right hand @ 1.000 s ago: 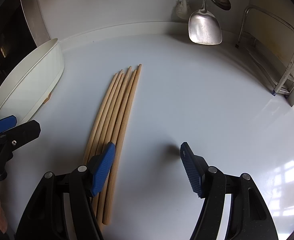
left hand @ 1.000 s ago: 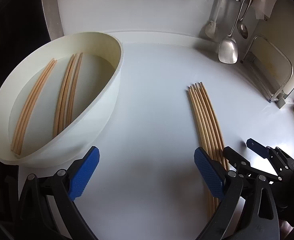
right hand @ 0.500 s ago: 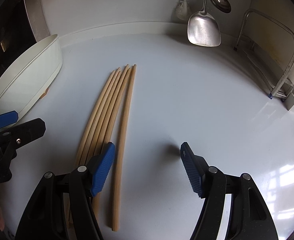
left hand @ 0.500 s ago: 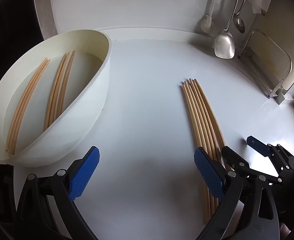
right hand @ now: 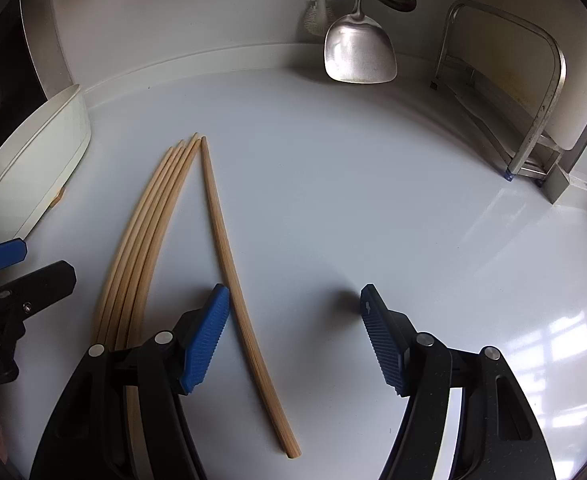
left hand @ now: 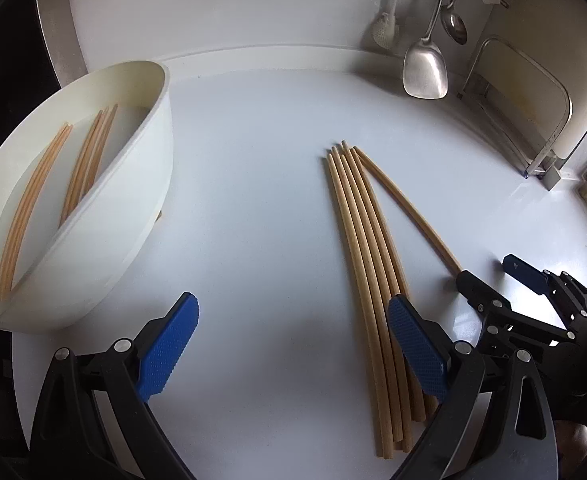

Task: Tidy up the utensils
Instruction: 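Move both open tools back over the remaining chopsticks on the counter, then close the left tool on one chopstick while the right tool grasps another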

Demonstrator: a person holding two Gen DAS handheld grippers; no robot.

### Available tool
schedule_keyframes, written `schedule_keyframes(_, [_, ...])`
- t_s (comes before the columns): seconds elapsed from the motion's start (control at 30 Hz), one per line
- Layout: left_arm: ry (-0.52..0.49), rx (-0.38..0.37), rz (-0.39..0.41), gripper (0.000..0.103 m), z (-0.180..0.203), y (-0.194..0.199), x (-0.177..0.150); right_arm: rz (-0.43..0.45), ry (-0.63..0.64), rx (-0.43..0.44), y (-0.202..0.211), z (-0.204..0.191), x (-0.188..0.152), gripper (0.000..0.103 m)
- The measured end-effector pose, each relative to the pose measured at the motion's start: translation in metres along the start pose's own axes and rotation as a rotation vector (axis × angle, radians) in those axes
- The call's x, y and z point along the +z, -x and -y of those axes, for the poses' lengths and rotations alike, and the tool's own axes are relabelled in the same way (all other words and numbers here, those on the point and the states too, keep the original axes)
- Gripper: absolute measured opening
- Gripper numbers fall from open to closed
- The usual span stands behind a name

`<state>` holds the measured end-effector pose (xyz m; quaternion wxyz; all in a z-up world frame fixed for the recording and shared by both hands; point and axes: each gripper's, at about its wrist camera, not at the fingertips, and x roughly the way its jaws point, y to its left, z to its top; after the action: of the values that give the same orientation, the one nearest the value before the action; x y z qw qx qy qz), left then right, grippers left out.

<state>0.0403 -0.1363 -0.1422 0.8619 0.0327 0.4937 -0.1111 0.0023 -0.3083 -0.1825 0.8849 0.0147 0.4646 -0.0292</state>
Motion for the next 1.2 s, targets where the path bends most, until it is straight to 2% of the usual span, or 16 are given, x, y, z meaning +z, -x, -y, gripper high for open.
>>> schedule_keyframes(0.47, [-0.029, 0.036, -0.050, 0.094, 0.006, -0.019, -0.011, 0.022, -0.034, 0.032, 0.004, 0.012, -0.004, 0.065])
schedule_keyframes(0.63, [-0.021, 0.047, -0.043, 0.096, 0.005, -0.019, -0.012, 0.025, -0.038, 0.038, 0.003, 0.012, -0.004, 0.065])
schedule_keyframes(0.77, [-0.004, 0.049, -0.076, 0.096, 0.001, -0.022, -0.016, 0.027, -0.034, 0.042, 0.003, 0.012, -0.003, 0.065])
schedule_keyframes(0.9, [-0.019, 0.063, -0.072, 0.096, 0.000, -0.020, -0.022, 0.028, -0.031, 0.043, 0.002, 0.013, -0.003, 0.065])
schedule_keyframes(1.2, [0.012, 0.114, -0.053, 0.096, -0.010, -0.027, -0.007, 0.029, 0.010, 0.006, -0.001, 0.012, -0.001, 0.065])
